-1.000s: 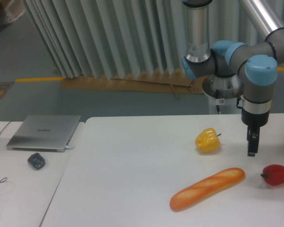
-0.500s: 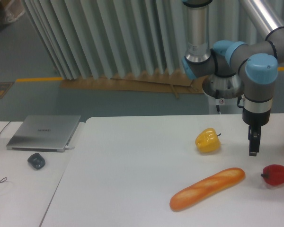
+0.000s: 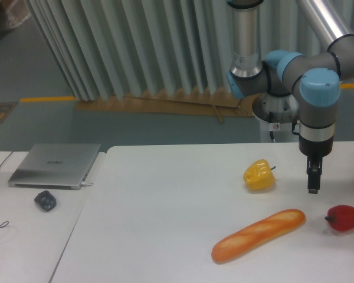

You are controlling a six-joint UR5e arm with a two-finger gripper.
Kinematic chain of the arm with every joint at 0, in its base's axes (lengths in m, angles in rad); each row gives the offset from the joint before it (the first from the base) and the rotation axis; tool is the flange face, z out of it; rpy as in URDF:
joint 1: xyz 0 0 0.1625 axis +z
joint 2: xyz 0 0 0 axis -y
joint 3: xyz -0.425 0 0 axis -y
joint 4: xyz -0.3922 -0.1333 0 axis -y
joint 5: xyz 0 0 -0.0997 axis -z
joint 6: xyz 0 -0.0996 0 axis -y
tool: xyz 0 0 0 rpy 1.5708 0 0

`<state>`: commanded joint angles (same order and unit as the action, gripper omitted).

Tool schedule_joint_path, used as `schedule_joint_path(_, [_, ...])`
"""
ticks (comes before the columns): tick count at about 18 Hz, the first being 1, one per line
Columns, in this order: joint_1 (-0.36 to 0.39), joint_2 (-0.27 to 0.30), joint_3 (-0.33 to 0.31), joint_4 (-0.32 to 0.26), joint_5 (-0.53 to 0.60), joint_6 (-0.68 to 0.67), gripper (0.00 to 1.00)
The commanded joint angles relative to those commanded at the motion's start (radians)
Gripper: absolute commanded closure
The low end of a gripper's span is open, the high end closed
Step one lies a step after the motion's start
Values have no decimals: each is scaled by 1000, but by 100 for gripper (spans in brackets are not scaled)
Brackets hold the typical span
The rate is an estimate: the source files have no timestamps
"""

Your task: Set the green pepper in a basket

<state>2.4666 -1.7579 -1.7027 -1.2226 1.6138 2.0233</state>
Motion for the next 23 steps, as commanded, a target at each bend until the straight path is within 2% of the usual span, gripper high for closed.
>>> schedule_joint_path(7, [15,-3,9,6,-3,1,0])
schedule_joint_path(9, [50,-11,15,9,-11,23,0])
schedule_joint_path(17, [45,3,3,14,1,9,0])
schedule_joint_path(18, [41,14,-1,11,2,8,3])
schedule_joint_path(19, [41,15,-2,6,3,5,17])
schedule_joint_path(20, [40,15,-6,6,3,2,25])
schedule_joint_path(21, [35,14,-11,9,3,-3,27])
schedule_joint_path(22, [35,12,-21,9,3,-12,37])
schedule_joint_path(23, [34,14,-35,14,3,-23,37])
